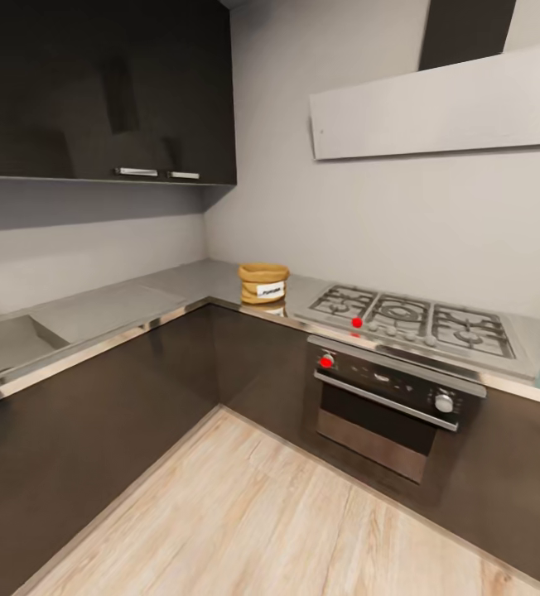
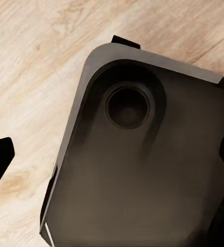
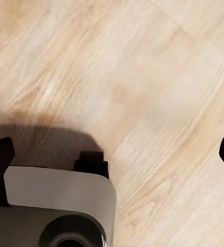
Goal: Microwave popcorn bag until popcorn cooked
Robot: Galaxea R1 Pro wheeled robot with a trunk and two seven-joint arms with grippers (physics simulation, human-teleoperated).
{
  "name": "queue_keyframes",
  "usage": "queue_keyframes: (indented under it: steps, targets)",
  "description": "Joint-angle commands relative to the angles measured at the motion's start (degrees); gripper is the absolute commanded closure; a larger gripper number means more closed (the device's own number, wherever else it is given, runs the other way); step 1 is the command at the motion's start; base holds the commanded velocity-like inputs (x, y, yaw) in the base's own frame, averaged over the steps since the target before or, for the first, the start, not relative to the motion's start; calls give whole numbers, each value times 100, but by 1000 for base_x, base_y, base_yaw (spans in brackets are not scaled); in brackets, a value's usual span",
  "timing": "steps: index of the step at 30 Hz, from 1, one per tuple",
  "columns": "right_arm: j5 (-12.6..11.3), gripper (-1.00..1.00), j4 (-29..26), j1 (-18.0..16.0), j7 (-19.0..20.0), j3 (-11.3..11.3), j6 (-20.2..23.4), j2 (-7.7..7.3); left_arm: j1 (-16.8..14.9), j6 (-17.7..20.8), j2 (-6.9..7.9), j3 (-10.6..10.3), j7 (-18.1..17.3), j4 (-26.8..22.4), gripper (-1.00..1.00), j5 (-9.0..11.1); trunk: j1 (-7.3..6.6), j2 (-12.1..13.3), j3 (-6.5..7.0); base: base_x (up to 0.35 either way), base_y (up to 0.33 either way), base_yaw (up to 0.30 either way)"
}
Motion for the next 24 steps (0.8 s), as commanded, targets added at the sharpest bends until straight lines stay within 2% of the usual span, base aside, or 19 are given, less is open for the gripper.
queue_keyframes:
  steps: [1, 7, 24]
  targets:
    - [47, -100, 19, -8, 10, -48, -35, -4, -2, -7, -1, -1, -4, -2, -100, 26, 3, -3, -5, 295, 194, 0]
    - [51, -100, 19, -8, 14, -47, -35, 3, -3, 16, 0, -1, -4, -2, -100, 26, 3, -3, -5, 314, 108, 0]
    - [57, -100, 19, -8, 10, -47, -44, -12, -5, 8, 0, -1, -4, -2, -100, 26, 3, -3, -5, 323, 3, 0]
